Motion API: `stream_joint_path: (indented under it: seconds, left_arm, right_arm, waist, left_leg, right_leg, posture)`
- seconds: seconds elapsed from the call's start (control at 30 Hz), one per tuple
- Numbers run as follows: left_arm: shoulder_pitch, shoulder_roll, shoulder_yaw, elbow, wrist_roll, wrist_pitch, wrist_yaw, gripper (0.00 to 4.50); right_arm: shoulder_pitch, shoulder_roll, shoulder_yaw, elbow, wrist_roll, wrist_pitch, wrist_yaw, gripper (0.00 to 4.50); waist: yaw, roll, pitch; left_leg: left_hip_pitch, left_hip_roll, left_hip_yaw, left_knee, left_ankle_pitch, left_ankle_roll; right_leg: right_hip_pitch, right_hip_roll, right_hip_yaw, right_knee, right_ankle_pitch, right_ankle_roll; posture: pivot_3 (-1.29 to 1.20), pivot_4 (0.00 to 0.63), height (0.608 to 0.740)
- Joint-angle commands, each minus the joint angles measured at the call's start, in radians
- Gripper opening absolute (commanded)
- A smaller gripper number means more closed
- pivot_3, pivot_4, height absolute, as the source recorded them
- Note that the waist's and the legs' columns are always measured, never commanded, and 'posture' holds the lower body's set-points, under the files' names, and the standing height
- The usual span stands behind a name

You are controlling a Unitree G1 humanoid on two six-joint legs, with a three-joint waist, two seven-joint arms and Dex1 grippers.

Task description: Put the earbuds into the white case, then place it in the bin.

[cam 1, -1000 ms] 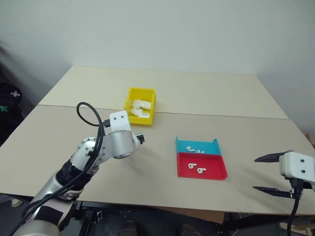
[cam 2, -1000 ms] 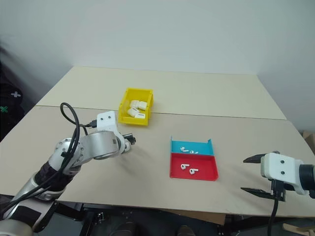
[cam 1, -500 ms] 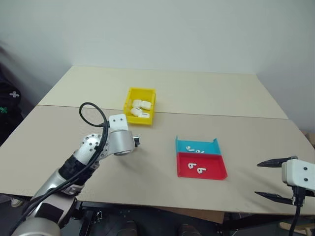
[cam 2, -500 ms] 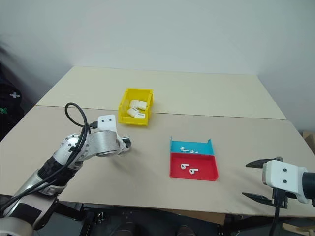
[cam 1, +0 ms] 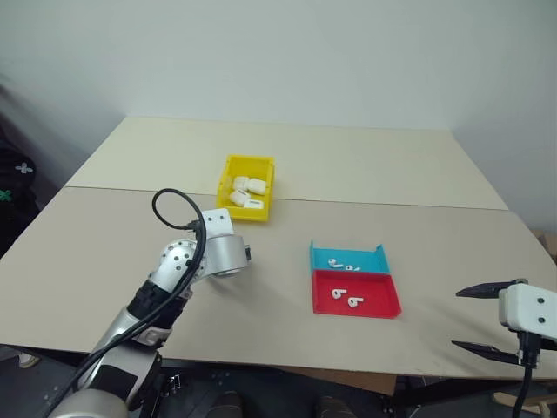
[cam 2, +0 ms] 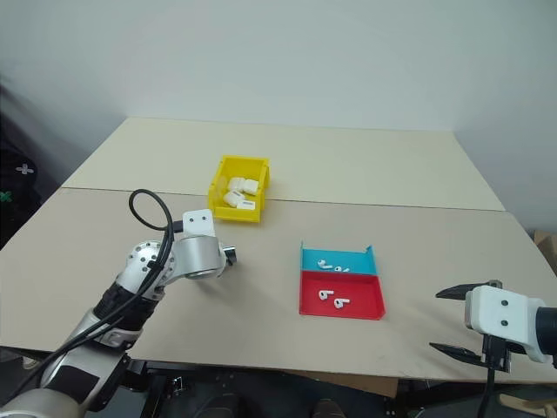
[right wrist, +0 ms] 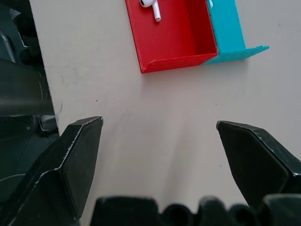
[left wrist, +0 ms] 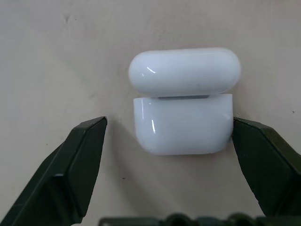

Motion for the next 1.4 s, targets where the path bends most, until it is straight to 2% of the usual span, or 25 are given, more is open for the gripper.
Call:
stream_joint_path:
  seconds: [0.03, 0.27, 0.37, 0.47, 0.5, 0.73, 0.83, 0.93, 1.03, 1.1, 1.2, 1.3, 1.33, 1.4]
  left_arm:
    - [0.000, -0.024, 0.054, 0.006, 0.041, 0.037, 0.005, 4.45]
    - [0.008, -0.080, 0.110, 0.016, 0.127, 0.106, -0.024, 4.45]
    - [0.024, -0.109, 0.144, 0.020, 0.130, 0.128, -0.017, 3.85]
    - [0.031, -0.130, 0.167, 0.008, 0.144, 0.153, -0.014, 2.91]
    - [0.031, -0.137, 0.178, 0.008, 0.140, 0.158, -0.008, 2.79]
    - [0.024, -0.137, 0.253, -0.021, 0.131, 0.188, 0.009, 2.79]
    - [-0.012, -0.039, 0.300, -0.096, 0.057, 0.236, -0.072, 2.79]
    - [-0.053, 0.145, 0.303, -0.207, -0.001, 0.353, -0.296, 2.79]
    - [-0.035, 0.304, 0.341, -0.324, 0.069, 0.401, -0.615, 2.79]
    - [0.015, 0.407, 0.348, -0.459, 0.222, 0.361, -0.910, 2.79]
    - [0.196, 0.525, 0.341, -0.600, 0.540, 0.088, -1.430, 2.79]
    - [0.335, 0.481, 0.300, -0.499, 0.848, -0.306, -1.796, 2.79]
    - [0.349, 0.457, 0.285, -0.434, 0.897, -0.406, -1.949, 2.79]
    - [0.352, 0.360, 0.284, -0.323, 0.973, -0.571, -2.092, 2.79]
  right_arm:
    - [0.006, 0.004, -0.044, -0.023, -0.003, -0.008, -0.006, 4.50]
    - [0.004, 0.006, -0.034, -0.019, -0.012, -0.012, -0.009, 4.50]
    - [0.006, 0.005, -0.035, -0.020, -0.014, -0.011, -0.007, 4.50]
    - [0.005, 0.004, -0.035, -0.018, -0.015, -0.012, -0.006, 4.50]
    - [0.005, 0.003, -0.034, -0.017, -0.017, -0.013, -0.006, 4.50]
    - [-0.001, 0.005, -0.020, -0.011, -0.027, -0.020, -0.014, 4.50]
    - [-0.005, 0.004, -0.024, -0.007, -0.025, -0.021, -0.012, 4.50]
    - [-0.017, -0.002, -0.025, 0.000, -0.025, -0.022, -0.012, 4.50]
    - [-0.056, -0.012, -0.001, 0.007, -0.024, -0.019, -0.027, 4.50]
    - [-0.089, -0.017, 0.022, 0.007, -0.020, -0.016, -0.034, 4.50]
    - [-0.151, -0.027, 0.072, 0.012, -0.019, -0.009, -0.051, 4.50]
    - [-0.194, -0.030, 0.098, 0.009, -0.016, -0.007, -0.064, 4.50]
    - [-0.202, -0.029, 0.099, 0.006, -0.015, -0.006, -0.067, 4.50]
    - [-0.205, -0.026, 0.094, -0.005, -0.015, -0.004, -0.070, 4.50]
  waist:
    - [-0.001, 0.000, 0.000]
    - [-0.003, 0.000, 0.000]
    - [-0.003, 0.000, 0.000]
    - [-0.004, 0.000, 0.000]
    - [-0.004, 0.000, 0.000]
    - [-0.004, 0.000, 0.000]
    - [-0.007, -0.001, 0.000]
    - [-0.012, -0.001, 0.000]
    - [-0.010, 0.000, 0.000]
    - [-0.012, 0.000, 0.000]
    - [-0.014, 0.000, 0.000]
    - [-0.013, 0.001, 0.000]
    - [-0.009, 0.001, 0.000]
    - [-0.002, 0.000, 0.000]
  left_leg:
    - [0.000, 0.000, 0.000, 0.000, 0.000, 0.000]
    - [0.000, 0.000, 0.000, 0.000, 0.000, 0.000]
    - [0.000, 0.000, 0.000, 0.000, 0.000, 0.000]
    - [0.000, 0.000, 0.000, 0.000, 0.000, 0.000]
    - [0.000, 0.000, 0.000, 0.000, 0.000, 0.000]
    - [0.000, 0.000, 0.000, 0.000, 0.000, 0.000]
    - [0.000, 0.000, 0.000, 0.000, 0.000, 0.000]
    - [-0.001, 0.000, 0.000, -0.001, 0.000, -0.001]
    - [-0.001, 0.000, 0.000, -0.002, 0.001, -0.002]
    - [-0.001, 0.000, 0.000, -0.002, 0.001, -0.003]
    - [0.000, 0.000, 0.001, -0.005, 0.002, -0.005]
    - [0.001, 0.000, 0.001, -0.010, 0.005, -0.010]
    - [0.001, 0.001, 0.001, -0.011, 0.006, -0.009]
    - [0.000, 0.001, 0.001, -0.012, 0.007, -0.008]
  right_leg:
    - [0.000, 0.000, 0.000, 0.000, 0.000, 0.000]
    - [0.000, 0.000, 0.000, 0.000, 0.000, 0.000]
    - [0.000, 0.000, 0.000, 0.000, 0.000, 0.000]
    - [0.000, 0.000, 0.000, 0.000, 0.000, 0.000]
    - [0.000, 0.000, 0.000, 0.000, 0.000, 0.000]
    - [0.000, 0.000, 0.000, 0.000, 0.000, 0.000]
    - [-0.001, 0.000, 0.000, 0.000, 0.000, 0.000]
    - [-0.002, 0.000, 0.000, 0.001, 0.000, 0.000]
    - [-0.002, 0.000, 0.000, 0.000, 0.000, 0.001]
    - [-0.002, 0.000, 0.000, 0.000, 0.000, 0.001]
    - [-0.003, 0.000, -0.001, -0.001, 0.000, 0.001]
    - [-0.003, 0.000, -0.001, -0.003, 0.000, -0.001]
    - [-0.003, 0.000, -0.002, -0.003, 0.000, -0.002]
    - [-0.004, 0.000, -0.003, -0.003, 0.000, -0.003]
  posture:
    - [0.00, 0.150, 0.740]
    - [0.00, 0.150, 0.740]
    - [0.00, 0.150, 0.740]
    - [0.00, 0.150, 0.740]
    - [0.00, 0.150, 0.740]
    - [0.00, 0.150, 0.740]
    - [0.00, 0.150, 0.740]
    - [0.00, 0.150, 0.740]
    - [0.00, 0.150, 0.740]
    - [0.00, 0.150, 0.740]
    - [0.00, 0.150, 0.740]
    - [0.00, 0.150, 0.740]
    - [0.00, 0.150, 0.740]
    - [0.00, 0.150, 0.740]
